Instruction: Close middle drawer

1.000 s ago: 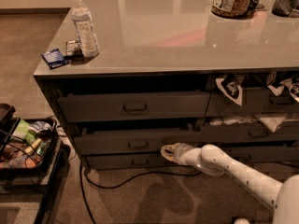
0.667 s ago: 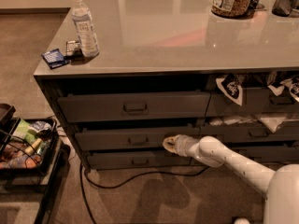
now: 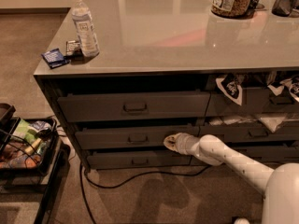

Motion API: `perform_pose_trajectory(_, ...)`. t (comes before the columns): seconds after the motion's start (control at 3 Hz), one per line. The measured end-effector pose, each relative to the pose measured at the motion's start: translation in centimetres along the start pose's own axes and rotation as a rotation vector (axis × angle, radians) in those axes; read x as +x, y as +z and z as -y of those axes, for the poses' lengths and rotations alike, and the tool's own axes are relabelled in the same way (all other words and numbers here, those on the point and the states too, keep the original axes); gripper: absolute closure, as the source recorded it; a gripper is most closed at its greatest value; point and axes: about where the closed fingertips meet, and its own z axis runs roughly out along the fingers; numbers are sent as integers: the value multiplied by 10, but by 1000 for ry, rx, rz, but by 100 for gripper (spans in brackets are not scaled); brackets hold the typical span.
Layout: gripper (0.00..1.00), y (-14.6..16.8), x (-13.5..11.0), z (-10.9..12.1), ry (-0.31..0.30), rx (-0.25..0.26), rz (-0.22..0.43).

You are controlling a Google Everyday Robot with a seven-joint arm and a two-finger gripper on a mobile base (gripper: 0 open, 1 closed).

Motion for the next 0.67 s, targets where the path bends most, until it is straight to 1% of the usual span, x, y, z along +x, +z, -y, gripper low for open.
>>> perform_pose_trajectory(0.33,81,0,0,0,0,0,0)
perform_pose_trajectory(0.67,58,0,0,0,0,0,0)
